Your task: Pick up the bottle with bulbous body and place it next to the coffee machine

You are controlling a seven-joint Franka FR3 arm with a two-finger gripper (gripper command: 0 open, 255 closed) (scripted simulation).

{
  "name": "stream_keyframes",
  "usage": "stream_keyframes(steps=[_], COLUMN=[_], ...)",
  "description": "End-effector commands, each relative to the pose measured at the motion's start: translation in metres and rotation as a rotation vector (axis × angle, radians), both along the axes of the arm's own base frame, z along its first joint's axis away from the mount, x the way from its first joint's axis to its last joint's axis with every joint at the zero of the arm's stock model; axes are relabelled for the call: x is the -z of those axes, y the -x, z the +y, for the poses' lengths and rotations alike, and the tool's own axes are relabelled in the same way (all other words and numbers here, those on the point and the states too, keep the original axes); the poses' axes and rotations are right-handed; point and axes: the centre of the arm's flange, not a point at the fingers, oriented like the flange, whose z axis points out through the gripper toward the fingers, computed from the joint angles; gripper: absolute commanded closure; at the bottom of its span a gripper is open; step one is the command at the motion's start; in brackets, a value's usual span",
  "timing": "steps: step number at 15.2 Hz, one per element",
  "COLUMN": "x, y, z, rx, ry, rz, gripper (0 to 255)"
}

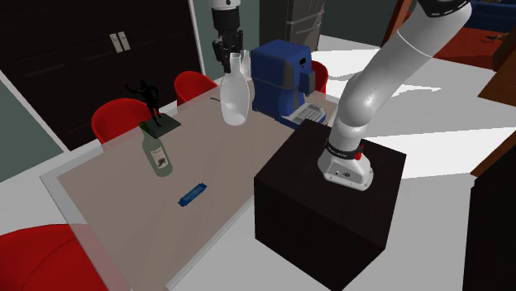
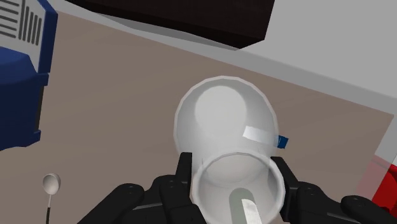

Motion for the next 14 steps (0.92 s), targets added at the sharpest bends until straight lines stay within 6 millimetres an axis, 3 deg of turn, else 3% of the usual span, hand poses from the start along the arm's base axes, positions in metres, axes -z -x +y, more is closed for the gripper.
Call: stream_keyframes(steps=[1, 14], x=[-0.011, -0.079], y=[0.001, 0.001], z=[-0.001, -0.001], rx=[0.0, 0.0], ry=[0.0, 0.0], rz=[0.0, 0.0], gripper=[255, 255])
